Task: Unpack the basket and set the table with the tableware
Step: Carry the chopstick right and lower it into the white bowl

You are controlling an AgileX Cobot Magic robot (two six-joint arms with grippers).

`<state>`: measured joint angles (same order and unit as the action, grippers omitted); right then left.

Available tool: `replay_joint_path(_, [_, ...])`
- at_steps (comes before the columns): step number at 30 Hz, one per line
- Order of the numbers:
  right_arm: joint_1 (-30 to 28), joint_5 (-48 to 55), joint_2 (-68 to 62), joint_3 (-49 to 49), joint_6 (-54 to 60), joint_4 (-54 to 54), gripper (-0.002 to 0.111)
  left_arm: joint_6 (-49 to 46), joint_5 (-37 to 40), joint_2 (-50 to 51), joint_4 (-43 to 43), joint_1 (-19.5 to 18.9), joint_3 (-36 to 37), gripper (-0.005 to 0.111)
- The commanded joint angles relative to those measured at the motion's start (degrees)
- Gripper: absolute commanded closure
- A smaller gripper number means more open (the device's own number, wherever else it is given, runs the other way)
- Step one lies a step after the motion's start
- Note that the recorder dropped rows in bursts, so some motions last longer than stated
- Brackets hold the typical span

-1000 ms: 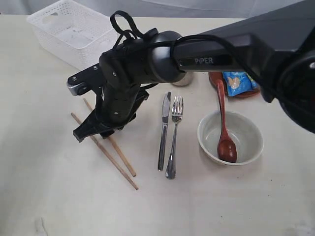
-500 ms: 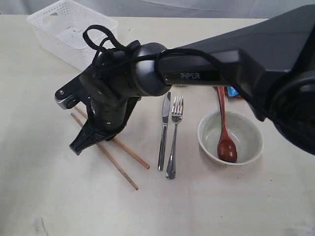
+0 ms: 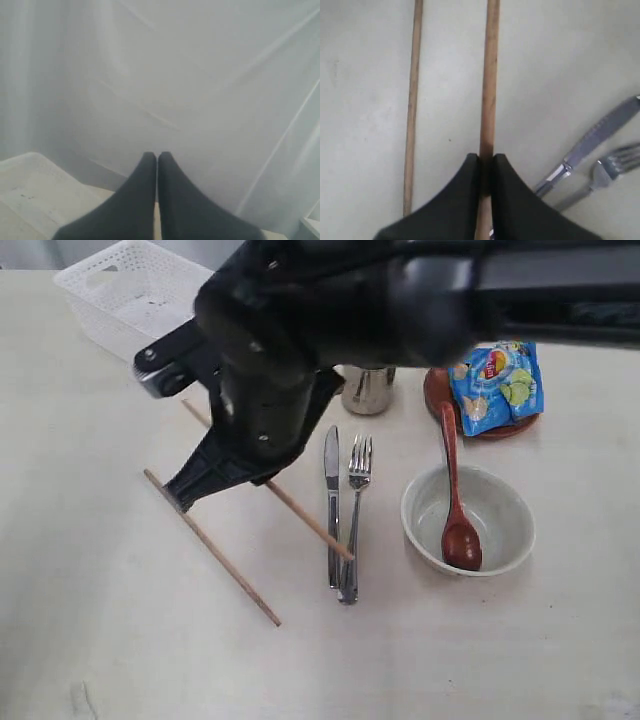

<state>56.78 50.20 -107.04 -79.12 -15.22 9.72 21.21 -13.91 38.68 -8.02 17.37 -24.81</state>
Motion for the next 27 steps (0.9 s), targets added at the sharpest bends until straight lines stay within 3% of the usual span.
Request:
replay_joint_path(1, [-1.9, 1.4, 12.4, 7.2, -4.3, 1.1, 0.109, 1.1, 0.7, -0.3, 0.1, -0.1, 0.2, 0.106])
replay_joint_path(5, [-6.2, 1.9, 23.0, 13.8, -8.1, 1.1, 0.109, 1.4, 0.8, -0.3, 0.1, -0.1, 0.2, 0.106])
replay_joint_path(12, [-20.6, 2.5, 32.8, 24.7, -8.7, 0.9, 0.109, 2.2, 0.9, -0.3, 0.1, -0.1, 0.2, 0.106])
replay_joint_path(15, [-22.9, 2.3, 32.8, 27.3, -5.0, 0.9, 0.109, 2.3, 1.0, -0.3, 0.1, -0.1, 0.2, 0.106])
replay_joint_path(27, [-27.3, -7.4, 28.7, 35.7, -9.6, -3.3, 0.109, 2.6, 1.3, -0.3, 0.1, -0.1, 0.2, 0.106])
